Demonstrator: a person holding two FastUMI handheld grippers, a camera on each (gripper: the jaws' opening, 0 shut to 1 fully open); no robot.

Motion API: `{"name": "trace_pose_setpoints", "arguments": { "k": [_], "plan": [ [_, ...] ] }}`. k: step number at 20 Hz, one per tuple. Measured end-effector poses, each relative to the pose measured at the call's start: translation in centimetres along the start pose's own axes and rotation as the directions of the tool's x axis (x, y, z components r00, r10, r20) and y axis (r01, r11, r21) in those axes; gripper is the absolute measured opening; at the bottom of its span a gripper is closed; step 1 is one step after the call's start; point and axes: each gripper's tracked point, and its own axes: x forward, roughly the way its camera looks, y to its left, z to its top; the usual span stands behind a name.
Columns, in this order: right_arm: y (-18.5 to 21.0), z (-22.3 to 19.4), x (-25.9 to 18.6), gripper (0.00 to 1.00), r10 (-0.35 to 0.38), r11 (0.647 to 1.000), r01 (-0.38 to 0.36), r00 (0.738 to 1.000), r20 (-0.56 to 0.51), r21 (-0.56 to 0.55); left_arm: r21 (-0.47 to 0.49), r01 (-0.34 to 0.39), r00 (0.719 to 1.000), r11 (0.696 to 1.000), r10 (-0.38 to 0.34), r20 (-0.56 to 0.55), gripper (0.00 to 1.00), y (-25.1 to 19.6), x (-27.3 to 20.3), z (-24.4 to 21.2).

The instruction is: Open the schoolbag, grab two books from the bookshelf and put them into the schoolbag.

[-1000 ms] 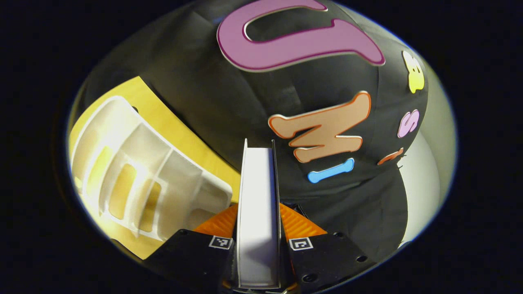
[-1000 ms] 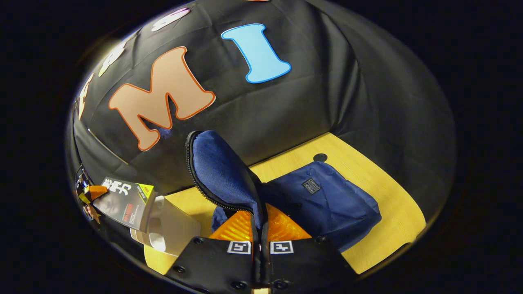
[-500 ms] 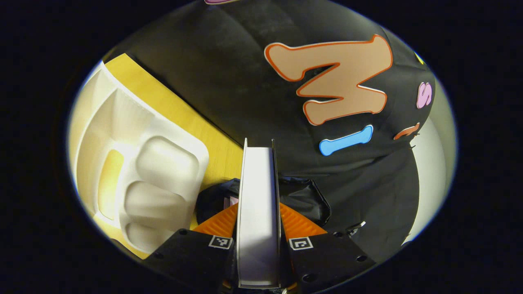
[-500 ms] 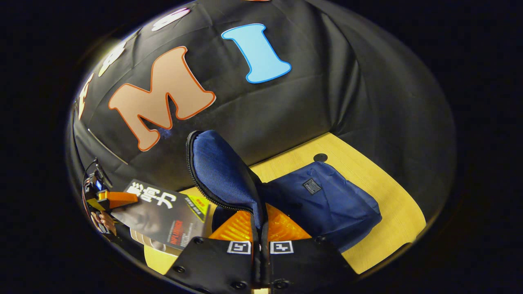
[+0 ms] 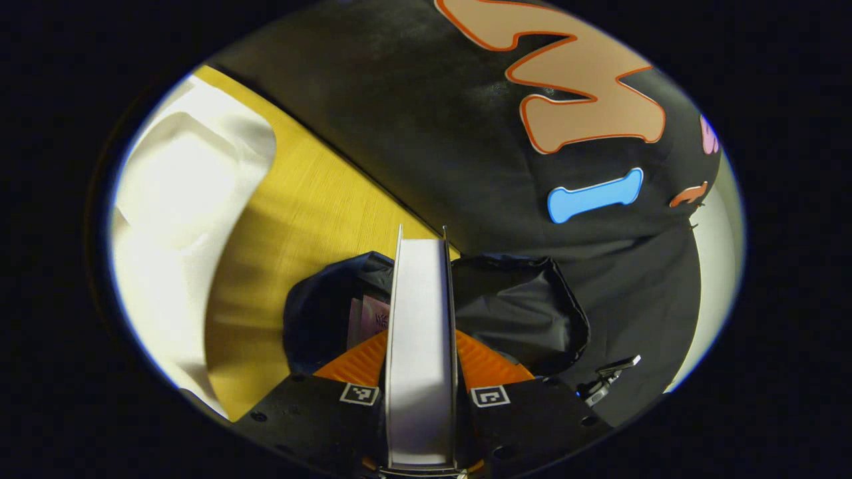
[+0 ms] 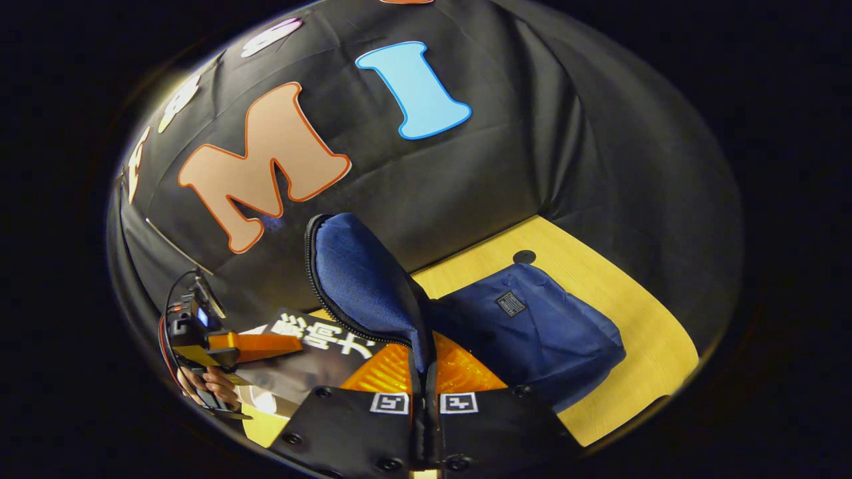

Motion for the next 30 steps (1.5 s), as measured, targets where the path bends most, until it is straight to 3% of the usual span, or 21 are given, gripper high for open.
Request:
{"name": "trace_pose_setpoints", "arguments": {
  "k": [6, 10, 14, 16, 26, 28, 30],
  "plan": [
    [0.1, 0.1, 0.2, 0.02, 0.008, 1.0, -0.008, 1.0, 0.003, -0.009, -0.043, -0.021, 0.999, 0.999, 0.019, -0.044, 0.36, 0.3, 4.7, -2.7],
    [0.3, 0.3, 0.0, 0.03, 0.017, 1.0, -0.017, 1.0, 0.009, -0.026, -0.108, 0.018, 0.999, 0.994, -0.023, -0.036, 0.36, -0.1, 7.2, -4.0],
    [0.8, 0.1, 0.2, 0.03, 0.037, 0.996, -0.036, 0.999, 0.013, -0.082, -0.289, 0.054, 0.998, 0.956, -0.057, -0.002, 0.38, 0.9, 10.2, -6.3],
    [0.9, 0.0, 0.0, 0.04, 0.051, 0.994, -0.05, 0.999, 0.013, -0.094, -0.332, 0.063, 0.998, 0.941, -0.064, 0.009, 0.38, 1.2, 10.6, -7.3],
    [0.9, 0.2, 0.2, 0.04, 0.071, 0.994, -0.07, 0.997, 0.011, -0.089, -0.391, 0.047, 0.999, 0.919, -0.047, 0.01, 0.41, 2.1, 12.1, -8.6],
    [0.8, 0.1, 0.3, 0.03, 0.067, 0.994, -0.066, 0.998, 0.008, -0.087, -0.353, 0.004, 1.0, 0.936, -0.008, -0.01, 0.43, 2.5, 12.0, -8.8],
    [0.7, -0.1, 0.3, 0.04, 0.063, 0.994, -0.062, 0.998, 0.006, -0.087, -0.292, -0.045, 0.999, 0.955, 0.043, -0.015, 0.55, 2.5, 11.6, -8.8]
  ]
}}
